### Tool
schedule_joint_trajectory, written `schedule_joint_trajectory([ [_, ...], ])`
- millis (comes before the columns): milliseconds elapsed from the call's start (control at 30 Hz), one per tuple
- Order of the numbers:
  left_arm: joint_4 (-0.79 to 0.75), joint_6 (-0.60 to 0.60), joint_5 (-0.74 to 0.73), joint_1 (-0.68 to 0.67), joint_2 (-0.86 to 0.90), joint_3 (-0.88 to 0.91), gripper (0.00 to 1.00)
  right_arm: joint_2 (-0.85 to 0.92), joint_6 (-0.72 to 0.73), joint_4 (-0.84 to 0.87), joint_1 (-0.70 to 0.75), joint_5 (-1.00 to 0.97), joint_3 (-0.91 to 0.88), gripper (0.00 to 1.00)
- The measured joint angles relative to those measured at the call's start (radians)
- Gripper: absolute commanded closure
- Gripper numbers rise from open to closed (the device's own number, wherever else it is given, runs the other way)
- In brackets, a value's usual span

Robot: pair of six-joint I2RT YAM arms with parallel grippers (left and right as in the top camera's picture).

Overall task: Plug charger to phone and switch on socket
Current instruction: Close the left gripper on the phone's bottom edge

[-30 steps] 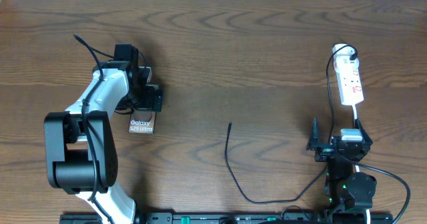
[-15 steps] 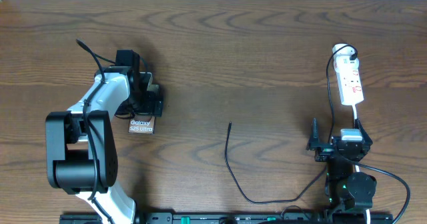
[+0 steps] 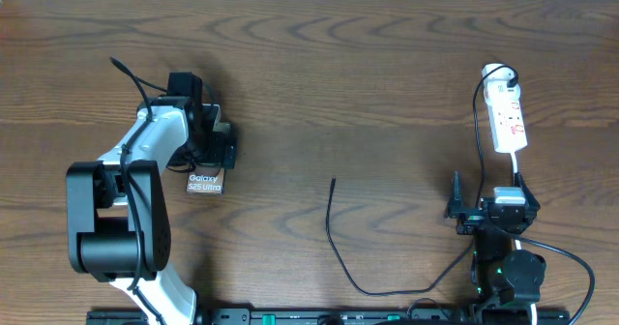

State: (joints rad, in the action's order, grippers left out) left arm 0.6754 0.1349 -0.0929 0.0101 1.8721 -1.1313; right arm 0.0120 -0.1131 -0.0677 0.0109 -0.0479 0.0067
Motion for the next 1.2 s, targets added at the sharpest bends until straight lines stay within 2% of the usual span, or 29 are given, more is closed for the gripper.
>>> schedule_joint_trajectory([
  [1200,-0.012,0.02,0.021,0.0,0.0,0.004,0.02,0.0,0.0,0.0,0.0,0.0,0.0,0.01],
])
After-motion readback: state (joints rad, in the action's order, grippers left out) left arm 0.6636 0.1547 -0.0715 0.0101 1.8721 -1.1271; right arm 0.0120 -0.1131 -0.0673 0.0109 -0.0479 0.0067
